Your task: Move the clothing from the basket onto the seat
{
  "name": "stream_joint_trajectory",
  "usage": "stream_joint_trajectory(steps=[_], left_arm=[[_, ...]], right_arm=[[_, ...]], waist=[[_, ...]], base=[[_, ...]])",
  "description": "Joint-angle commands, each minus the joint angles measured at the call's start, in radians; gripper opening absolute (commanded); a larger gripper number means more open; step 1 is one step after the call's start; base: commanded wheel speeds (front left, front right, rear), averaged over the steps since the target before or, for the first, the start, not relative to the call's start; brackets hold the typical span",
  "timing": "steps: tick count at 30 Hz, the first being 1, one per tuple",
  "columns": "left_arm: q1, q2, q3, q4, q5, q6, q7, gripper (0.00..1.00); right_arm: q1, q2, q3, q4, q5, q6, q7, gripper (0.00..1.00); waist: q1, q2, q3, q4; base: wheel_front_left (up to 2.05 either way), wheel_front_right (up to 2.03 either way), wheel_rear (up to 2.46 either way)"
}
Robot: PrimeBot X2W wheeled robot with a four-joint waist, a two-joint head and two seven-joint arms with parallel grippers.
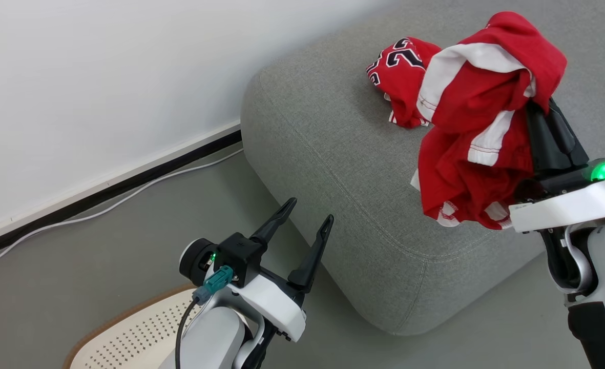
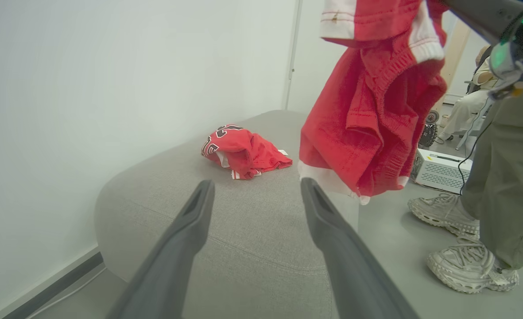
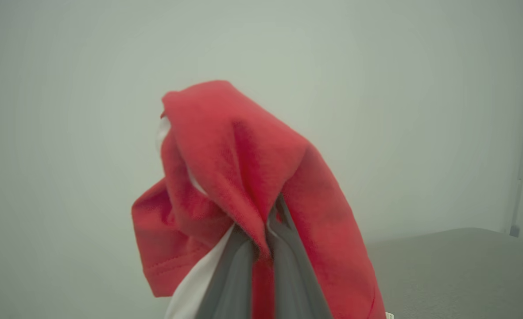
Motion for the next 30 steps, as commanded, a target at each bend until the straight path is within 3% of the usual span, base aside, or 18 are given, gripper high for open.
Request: stream_joint_trajectory(steps=[1, 10, 22, 30], left_arm=[[-0.033, 0.008, 0.024, -0.021, -0.007, -0.004, -0.005, 1.00], [-0.069, 0.008, -0.011, -0.017, -0.005, 0.006, -0.005, 1.00], [-0.183, 0.008, -0.091, 0.026, 0.022, 0.016, -0.005, 1.00], [-0.277, 0.008, -0.152, 0.062, 0.034, 0.024, -0.005, 1.00]], right_arm=[[0.008, -0.010, -0.002, -0.042, -0.007, 0.000, -0.006, 0.00], [-0.020, -0.074, -0.089, -0.062, -0.027, 0.000, -0.006, 0.00], [-0.281, -0.264, -0.209, 0.033, -0.079, 0.000, -0.006, 0.00], [-0.491, -0.378, -0.272, 0.176, -0.117, 0.000, -0.006, 0.00]], waist=[[0.0000, -0.0001, 0.011, -0.005], [0.0000, -0.0001, 0.083, -0.012], [0.0000, -0.0001, 0.335, 0.059], [0.0000, -0.0001, 0.510, 0.112]], base=[[0.00, 0.00, 0.00], [0.00, 0.00, 0.00], [0.00, 0.00, 0.00], [0.00, 0.00, 0.00]])
